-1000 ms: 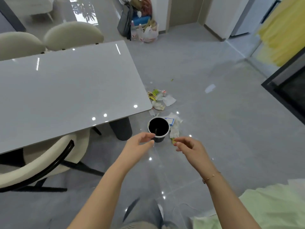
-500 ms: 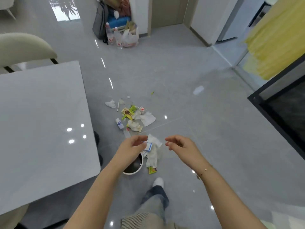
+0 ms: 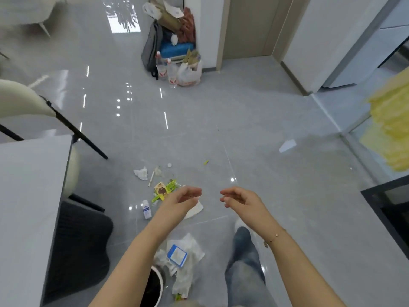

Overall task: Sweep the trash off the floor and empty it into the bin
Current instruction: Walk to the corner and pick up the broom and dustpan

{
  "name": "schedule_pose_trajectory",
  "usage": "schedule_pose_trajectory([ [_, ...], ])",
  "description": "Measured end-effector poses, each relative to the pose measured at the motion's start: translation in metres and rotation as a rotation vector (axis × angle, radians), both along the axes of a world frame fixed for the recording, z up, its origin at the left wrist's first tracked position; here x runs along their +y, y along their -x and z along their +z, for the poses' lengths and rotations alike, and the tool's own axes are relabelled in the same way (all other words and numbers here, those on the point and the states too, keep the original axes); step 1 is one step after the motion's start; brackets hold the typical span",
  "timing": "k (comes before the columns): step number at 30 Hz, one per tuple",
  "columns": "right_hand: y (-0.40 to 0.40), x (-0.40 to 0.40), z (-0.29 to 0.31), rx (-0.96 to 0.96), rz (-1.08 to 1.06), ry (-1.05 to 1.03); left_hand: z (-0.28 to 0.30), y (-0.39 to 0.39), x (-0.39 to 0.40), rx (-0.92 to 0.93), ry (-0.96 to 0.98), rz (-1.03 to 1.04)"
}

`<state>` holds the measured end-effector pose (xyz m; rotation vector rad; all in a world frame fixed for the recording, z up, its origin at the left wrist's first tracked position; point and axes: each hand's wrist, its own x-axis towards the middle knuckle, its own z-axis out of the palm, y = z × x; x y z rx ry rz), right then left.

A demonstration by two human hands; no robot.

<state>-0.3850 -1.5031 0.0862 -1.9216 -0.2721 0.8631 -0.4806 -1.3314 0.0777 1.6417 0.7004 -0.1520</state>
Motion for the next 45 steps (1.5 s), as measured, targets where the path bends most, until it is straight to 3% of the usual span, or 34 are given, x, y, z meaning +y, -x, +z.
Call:
schedule_pose_trajectory([
  [10, -0.33, 0.065, 0.02, -0.026, 0.217, -0.006, 0.027, -0.285, 0.045, 0.003, -0.047, 0.217],
  [23, -0.607, 0.267, 0.019, 0.035, 0.462, 0.052, 0.0, -0.522, 0.226, -0.016, 0.067, 0.501],
  [30, -0.708, 0.423, 0.026, 0.037, 0.632, 0.034, 0.015, -0.607, 0.349, -0.024, 0.069, 0.671],
  [35, -0.77, 0.546, 0.013, 0.045, 0.807, 0.063, 0.015, -0.656, 0.443, -0.121, 0.234, 0.859],
  [39, -0.825, 0.669, 0.002, 0.059, 0.936, 0.059, 0.01, -0.695, 0.529, -0.116, 0.243, 1.049],
  [45, -0.845, 0.844, 0.015, 0.205, 1.073, 0.047, 0.024, -0.72, 0.657, -0.081, 0.202, 1.193],
])
